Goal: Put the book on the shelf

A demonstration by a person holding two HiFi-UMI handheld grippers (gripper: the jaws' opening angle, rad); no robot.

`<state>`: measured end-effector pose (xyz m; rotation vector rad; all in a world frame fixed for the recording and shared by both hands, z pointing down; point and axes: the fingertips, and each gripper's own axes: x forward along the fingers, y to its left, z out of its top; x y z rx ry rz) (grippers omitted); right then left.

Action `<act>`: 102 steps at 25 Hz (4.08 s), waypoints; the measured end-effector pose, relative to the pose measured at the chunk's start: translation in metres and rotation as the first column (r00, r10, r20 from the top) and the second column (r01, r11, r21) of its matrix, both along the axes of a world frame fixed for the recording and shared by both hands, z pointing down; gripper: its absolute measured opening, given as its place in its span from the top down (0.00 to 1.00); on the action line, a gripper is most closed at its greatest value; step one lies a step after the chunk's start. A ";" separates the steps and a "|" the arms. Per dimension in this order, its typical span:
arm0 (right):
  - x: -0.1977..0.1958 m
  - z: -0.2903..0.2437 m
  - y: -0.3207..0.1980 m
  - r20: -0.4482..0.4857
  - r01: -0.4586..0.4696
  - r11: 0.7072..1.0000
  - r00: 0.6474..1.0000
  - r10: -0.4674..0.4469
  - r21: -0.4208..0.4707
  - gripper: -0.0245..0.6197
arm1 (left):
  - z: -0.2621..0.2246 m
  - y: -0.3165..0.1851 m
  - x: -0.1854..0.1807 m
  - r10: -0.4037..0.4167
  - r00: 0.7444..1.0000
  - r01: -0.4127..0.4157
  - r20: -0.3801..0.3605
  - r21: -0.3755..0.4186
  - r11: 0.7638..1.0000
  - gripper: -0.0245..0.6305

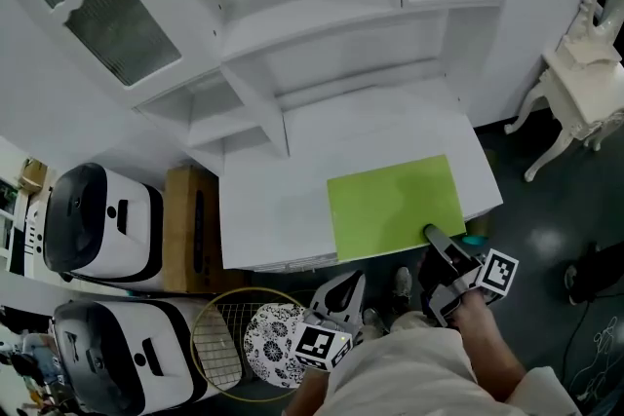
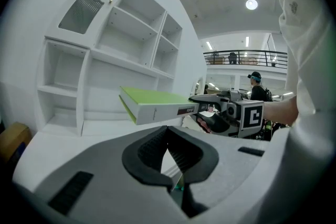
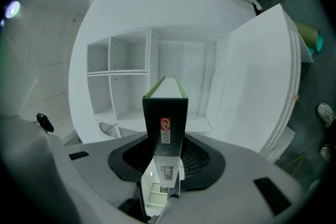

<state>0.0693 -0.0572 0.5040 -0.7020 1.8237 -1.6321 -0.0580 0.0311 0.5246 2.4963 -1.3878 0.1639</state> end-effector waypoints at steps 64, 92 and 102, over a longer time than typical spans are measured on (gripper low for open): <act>-0.071 -0.133 -0.182 -0.003 0.049 0.996 0.999 -0.049 0.075 0.74 | -0.029 -0.148 -0.057 -0.020 0.999 0.019 0.031 0.041 0.999 0.96; -0.095 -0.190 -0.269 0.025 -0.035 0.995 0.999 0.033 0.088 0.74 | -0.025 -0.147 -0.074 -0.039 0.999 0.038 0.032 0.030 0.999 0.96; -0.102 -0.188 -0.304 0.013 -0.084 0.995 0.996 0.084 0.059 0.74 | -0.025 -0.147 -0.081 -0.051 0.998 0.050 0.029 0.027 0.998 0.96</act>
